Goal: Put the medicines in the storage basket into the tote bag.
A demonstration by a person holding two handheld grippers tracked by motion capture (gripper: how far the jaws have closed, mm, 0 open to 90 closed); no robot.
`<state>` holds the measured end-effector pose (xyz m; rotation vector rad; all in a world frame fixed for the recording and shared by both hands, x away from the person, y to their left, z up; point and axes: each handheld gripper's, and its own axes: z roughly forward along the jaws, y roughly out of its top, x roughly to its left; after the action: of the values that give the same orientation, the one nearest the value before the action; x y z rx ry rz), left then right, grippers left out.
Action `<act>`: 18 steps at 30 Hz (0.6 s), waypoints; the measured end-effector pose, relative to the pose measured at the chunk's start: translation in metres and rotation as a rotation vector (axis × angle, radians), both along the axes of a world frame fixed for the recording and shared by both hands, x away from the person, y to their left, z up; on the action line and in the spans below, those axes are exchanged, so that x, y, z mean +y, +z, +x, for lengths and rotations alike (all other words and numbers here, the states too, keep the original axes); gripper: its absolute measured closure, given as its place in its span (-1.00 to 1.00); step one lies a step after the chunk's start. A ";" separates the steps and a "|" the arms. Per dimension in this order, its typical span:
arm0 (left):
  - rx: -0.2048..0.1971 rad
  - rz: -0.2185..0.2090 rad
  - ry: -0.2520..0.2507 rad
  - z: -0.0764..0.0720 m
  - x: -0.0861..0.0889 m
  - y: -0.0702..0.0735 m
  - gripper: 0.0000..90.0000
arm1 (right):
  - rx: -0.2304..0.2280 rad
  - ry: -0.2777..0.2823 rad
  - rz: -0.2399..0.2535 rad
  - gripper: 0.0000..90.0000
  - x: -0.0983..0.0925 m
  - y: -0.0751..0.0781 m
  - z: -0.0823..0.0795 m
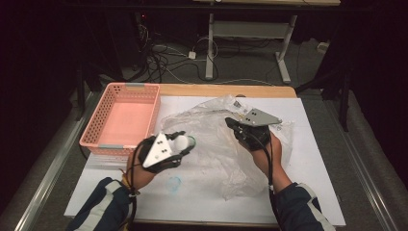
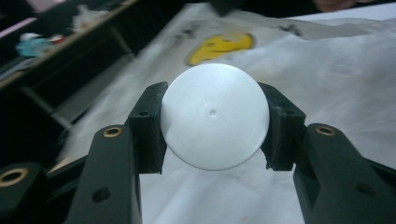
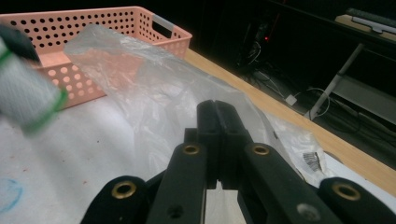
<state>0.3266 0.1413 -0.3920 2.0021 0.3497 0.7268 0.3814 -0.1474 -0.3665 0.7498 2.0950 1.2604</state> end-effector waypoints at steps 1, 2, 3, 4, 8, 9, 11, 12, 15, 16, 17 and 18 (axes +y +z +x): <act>0.000 0.018 -0.018 0.000 -0.009 -0.004 0.08 | 0.002 0.003 -0.001 1.00 0.001 0.000 0.000; 0.000 0.034 -0.032 0.002 -0.018 -0.009 0.08 | 0.002 0.003 -0.002 1.00 0.002 0.000 0.000; 0.019 0.053 -0.056 0.007 -0.035 -0.017 0.08 | 0.007 0.006 0.003 1.00 0.002 -0.001 0.000; 0.019 0.053 -0.056 0.007 -0.035 -0.017 0.08 | 0.008 0.010 0.005 1.00 0.003 -0.001 0.000; 0.031 0.085 -0.071 0.022 -0.062 -0.035 0.08 | 0.009 0.014 0.014 1.00 0.004 0.001 -0.001; 0.030 0.104 -0.072 0.026 -0.067 -0.039 0.08 | 0.009 0.014 0.014 1.00 0.004 0.001 -0.001; 0.045 0.109 -0.068 0.035 -0.075 -0.048 0.08 | 0.003 0.008 0.023 1.00 0.002 0.004 -0.002; 0.053 0.115 -0.068 0.039 -0.079 -0.052 0.08 | 0.003 0.008 0.023 1.00 0.002 0.004 -0.002; 0.076 0.085 -0.045 0.059 -0.089 -0.064 0.08 | -0.014 -0.008 0.054 1.00 -0.006 0.012 0.001; 0.076 0.085 -0.045 0.059 -0.089 -0.064 0.08 | -0.014 -0.008 0.054 1.00 -0.006 0.012 0.001; 0.071 0.083 -0.035 0.063 -0.091 -0.066 0.08 | -0.014 -0.008 0.058 1.00 -0.007 0.013 0.001; 0.060 0.091 -0.021 0.071 -0.098 -0.068 0.08 | -0.010 -0.006 0.056 1.00 -0.007 0.012 0.001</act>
<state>0.3974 0.0436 -0.4604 2.1136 0.3355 0.6818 0.3826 -0.1543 -0.3543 0.7720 2.0553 1.3213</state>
